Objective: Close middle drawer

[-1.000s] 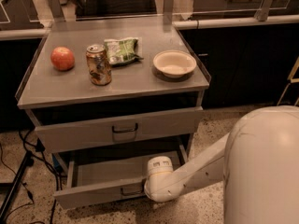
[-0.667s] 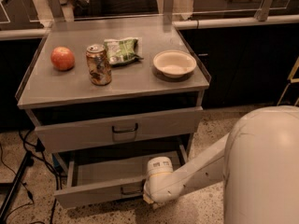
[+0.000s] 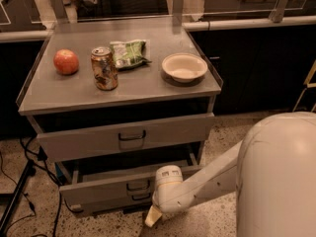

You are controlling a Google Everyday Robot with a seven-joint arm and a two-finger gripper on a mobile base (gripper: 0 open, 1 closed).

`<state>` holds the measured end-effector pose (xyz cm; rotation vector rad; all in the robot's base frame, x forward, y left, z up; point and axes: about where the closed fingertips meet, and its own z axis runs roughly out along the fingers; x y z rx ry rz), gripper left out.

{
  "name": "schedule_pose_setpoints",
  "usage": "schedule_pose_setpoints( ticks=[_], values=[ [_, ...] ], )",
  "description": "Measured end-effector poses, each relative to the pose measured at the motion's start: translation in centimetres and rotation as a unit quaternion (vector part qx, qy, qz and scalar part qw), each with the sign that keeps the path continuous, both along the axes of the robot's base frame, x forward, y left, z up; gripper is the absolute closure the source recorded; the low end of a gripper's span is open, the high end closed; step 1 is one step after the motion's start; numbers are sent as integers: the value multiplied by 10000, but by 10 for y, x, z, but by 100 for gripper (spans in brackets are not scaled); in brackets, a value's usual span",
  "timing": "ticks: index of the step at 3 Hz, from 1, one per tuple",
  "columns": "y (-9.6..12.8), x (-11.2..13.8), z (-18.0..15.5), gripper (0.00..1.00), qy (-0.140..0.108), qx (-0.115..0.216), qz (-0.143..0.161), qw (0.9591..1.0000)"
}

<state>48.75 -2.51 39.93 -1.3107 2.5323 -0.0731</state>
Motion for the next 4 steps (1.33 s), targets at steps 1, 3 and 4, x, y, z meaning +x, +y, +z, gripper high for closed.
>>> schedule_pose_setpoints(
  ticks=[1,3,4],
  values=[
    [0,0,0,19,0,0,0,10000],
    [0,0,0,66,-1,-1,0,10000],
    [0,10,-2,89,-92,-99,14,9999]
  ],
)
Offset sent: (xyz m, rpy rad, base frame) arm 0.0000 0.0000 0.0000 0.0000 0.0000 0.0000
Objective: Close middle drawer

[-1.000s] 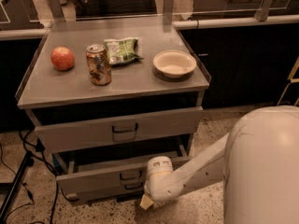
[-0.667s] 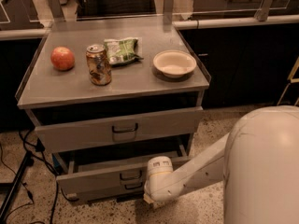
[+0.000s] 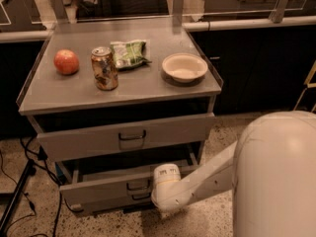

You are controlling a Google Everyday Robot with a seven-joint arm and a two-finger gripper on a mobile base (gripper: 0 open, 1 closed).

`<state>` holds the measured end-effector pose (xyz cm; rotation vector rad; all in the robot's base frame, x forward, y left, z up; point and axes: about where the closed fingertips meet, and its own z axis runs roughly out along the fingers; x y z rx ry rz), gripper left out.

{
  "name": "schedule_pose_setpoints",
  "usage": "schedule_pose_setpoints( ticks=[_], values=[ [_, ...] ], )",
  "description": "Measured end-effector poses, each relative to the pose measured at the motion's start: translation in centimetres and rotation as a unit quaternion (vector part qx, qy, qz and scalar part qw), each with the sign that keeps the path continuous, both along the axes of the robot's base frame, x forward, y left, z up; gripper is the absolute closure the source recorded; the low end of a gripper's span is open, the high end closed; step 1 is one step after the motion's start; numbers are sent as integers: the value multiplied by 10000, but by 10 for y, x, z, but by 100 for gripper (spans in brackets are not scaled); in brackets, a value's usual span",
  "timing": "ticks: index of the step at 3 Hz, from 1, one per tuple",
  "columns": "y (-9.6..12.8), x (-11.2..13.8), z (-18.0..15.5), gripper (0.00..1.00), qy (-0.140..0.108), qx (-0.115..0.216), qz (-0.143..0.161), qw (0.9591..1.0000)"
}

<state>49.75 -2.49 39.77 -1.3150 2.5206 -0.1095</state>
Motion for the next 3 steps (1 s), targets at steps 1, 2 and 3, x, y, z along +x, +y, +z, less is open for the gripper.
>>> schedule_pose_setpoints(
  ticks=[1,2,3],
  values=[
    [2,24,-1,100,-275,-170,-15,9995],
    [7,45,-4,100,-533,-258,38,9982],
    [11,56,-6,100,-636,-268,166,9975]
  ],
)
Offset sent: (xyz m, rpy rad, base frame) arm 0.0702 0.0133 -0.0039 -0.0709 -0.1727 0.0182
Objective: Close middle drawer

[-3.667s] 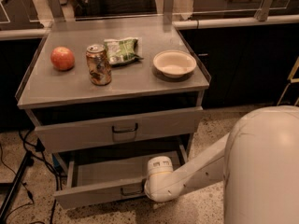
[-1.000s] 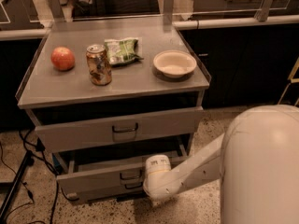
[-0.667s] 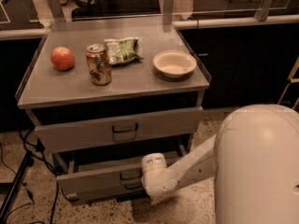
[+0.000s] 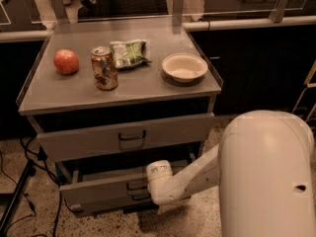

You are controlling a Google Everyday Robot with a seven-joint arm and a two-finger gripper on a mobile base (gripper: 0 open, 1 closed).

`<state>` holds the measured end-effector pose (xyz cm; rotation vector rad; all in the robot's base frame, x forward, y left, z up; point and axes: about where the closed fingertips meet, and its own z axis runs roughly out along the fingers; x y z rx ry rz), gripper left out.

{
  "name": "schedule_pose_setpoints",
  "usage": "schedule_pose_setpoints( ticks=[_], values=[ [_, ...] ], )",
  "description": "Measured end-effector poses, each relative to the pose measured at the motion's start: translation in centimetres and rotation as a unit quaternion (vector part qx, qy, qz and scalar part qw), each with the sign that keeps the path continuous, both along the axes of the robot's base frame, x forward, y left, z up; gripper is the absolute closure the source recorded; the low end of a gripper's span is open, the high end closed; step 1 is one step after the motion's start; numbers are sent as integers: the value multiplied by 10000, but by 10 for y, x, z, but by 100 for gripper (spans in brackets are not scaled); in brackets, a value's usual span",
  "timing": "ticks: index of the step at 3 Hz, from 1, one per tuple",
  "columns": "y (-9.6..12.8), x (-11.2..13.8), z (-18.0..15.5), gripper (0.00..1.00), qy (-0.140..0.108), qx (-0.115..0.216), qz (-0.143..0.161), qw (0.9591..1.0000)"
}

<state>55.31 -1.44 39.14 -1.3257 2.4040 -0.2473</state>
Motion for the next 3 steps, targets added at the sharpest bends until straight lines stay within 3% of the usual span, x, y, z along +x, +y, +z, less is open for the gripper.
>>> schedule_pose_setpoints(
  ticks=[1,3],
  values=[
    [0,0,0,81,0,0,0,10000],
    [0,0,0,34,0,0,0,10000]
  ],
)
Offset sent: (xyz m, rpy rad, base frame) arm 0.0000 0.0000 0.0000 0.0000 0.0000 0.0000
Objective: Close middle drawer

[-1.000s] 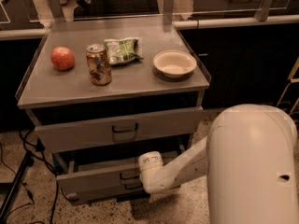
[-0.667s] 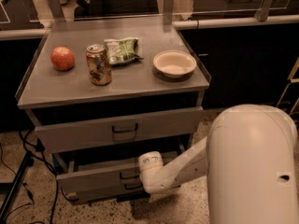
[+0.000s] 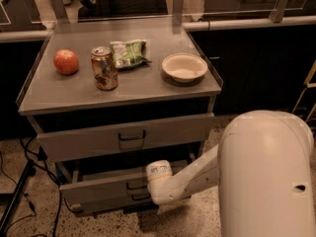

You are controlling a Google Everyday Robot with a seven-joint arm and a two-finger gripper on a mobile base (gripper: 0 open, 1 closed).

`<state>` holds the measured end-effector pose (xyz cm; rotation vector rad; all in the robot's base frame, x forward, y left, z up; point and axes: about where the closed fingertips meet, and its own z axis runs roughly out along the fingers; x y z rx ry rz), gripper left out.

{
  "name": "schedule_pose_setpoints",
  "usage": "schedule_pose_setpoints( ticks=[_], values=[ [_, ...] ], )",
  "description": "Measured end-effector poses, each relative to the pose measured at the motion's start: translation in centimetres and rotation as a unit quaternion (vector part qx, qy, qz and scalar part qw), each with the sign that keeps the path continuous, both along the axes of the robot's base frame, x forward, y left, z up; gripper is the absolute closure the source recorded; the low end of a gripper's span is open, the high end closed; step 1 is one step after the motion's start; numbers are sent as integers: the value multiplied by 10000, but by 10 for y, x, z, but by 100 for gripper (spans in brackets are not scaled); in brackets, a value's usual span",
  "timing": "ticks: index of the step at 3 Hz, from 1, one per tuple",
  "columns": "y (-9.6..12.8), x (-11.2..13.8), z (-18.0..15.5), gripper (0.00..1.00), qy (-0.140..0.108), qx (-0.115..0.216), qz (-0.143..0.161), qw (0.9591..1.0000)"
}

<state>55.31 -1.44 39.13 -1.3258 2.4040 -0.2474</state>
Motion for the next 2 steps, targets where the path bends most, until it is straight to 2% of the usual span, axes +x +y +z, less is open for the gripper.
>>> schedule_pose_setpoints(
  ticks=[1,2],
  values=[
    [0,0,0,11,0,0,0,10000],
    [0,0,0,0,1,0,1,10000]
  ],
)
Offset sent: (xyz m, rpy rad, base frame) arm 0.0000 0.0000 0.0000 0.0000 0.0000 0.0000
